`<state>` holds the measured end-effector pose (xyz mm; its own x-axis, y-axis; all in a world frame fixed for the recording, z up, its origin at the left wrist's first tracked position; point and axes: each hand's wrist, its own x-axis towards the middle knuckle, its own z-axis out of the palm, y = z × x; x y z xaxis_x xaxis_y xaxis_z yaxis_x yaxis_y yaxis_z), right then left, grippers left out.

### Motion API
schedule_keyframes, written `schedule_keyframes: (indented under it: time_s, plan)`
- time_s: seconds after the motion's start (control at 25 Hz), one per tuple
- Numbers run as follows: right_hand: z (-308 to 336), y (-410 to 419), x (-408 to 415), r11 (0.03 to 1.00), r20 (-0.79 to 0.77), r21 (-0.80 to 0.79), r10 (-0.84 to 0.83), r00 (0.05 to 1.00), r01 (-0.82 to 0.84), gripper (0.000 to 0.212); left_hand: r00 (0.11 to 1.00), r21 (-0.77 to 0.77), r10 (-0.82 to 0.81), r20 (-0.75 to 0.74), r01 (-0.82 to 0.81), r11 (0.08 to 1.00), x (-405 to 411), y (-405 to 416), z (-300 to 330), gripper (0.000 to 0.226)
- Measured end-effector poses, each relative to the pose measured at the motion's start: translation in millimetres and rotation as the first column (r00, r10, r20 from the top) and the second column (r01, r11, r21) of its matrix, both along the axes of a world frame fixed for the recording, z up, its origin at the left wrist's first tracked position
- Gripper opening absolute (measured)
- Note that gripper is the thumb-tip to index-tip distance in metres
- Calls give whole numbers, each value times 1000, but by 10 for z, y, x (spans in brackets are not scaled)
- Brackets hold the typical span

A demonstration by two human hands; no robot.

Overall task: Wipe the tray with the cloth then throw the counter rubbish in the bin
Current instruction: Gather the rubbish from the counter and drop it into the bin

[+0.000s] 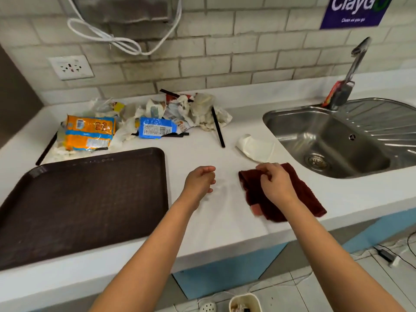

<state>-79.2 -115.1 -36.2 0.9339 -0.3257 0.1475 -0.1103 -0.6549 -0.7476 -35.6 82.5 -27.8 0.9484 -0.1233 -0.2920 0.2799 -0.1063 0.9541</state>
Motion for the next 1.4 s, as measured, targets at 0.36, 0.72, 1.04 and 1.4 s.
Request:
schedule_keyframes:
  time_s: [0.36, 0.72, 1.04, 1.4]
  plan:
    - [81, -476, 1344, 970, -239, -241, -83, 967, 23, 44, 997, 78, -82, -3, 82, 994, 1292, -267, -91, 29]
    - [-181, -665, 1735, 854, -634, -451, -102, 767, -260, 84, 984, 151, -176, 15, 172, 974, 2080, -784, -116, 39]
    - [-109, -706, 1804, 902, -519, -432, -247, 819, -2, 105, 991, 110, -119, 57, 112, 988, 2175, -775, -160, 20]
    - [288, -804, 1589, 903, -221, 42, -409, 885, 428, 32, 981, 14, -180, 67, 180, 984, 1461, -408, -165, 39]
